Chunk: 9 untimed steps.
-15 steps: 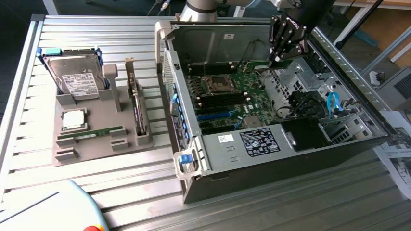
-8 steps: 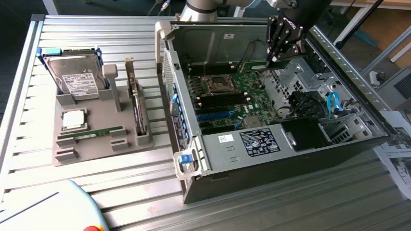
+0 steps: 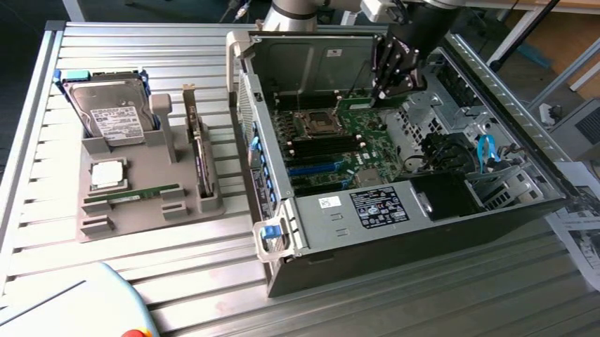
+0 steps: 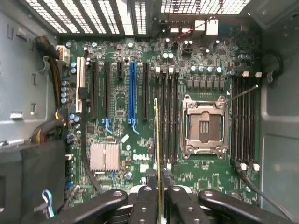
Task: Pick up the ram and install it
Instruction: 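Insert the ram into the slot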
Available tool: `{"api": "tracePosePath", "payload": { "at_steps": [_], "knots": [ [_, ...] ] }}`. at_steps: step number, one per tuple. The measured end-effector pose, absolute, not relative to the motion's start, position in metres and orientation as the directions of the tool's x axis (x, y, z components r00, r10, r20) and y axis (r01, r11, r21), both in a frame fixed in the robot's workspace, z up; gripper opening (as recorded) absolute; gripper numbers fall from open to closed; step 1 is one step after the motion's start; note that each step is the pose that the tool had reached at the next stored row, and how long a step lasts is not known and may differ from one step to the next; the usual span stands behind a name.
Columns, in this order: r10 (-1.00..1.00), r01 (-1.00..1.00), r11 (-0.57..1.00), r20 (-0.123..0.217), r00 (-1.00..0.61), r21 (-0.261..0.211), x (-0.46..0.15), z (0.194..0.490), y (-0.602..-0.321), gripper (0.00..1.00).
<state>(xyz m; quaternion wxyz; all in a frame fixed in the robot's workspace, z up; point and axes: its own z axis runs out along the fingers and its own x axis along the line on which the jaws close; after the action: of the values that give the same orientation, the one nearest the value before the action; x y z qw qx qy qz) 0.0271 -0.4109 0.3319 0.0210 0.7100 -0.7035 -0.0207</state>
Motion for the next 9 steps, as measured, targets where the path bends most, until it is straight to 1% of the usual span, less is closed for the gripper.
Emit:
{"api": "tracePosePath", "payload": {
  "at_steps": [4, 9],
  "knots": [
    [-1.0, -0.998, 0.025, 0.009, -0.024, 0.059, 0.023, 0.322, -0.411, 0.15],
    [-0.999, -0.998, 0.031, 0.016, -0.03, 0.059, 0.013, 0.312, -0.411, 0.15]
  ]
}}
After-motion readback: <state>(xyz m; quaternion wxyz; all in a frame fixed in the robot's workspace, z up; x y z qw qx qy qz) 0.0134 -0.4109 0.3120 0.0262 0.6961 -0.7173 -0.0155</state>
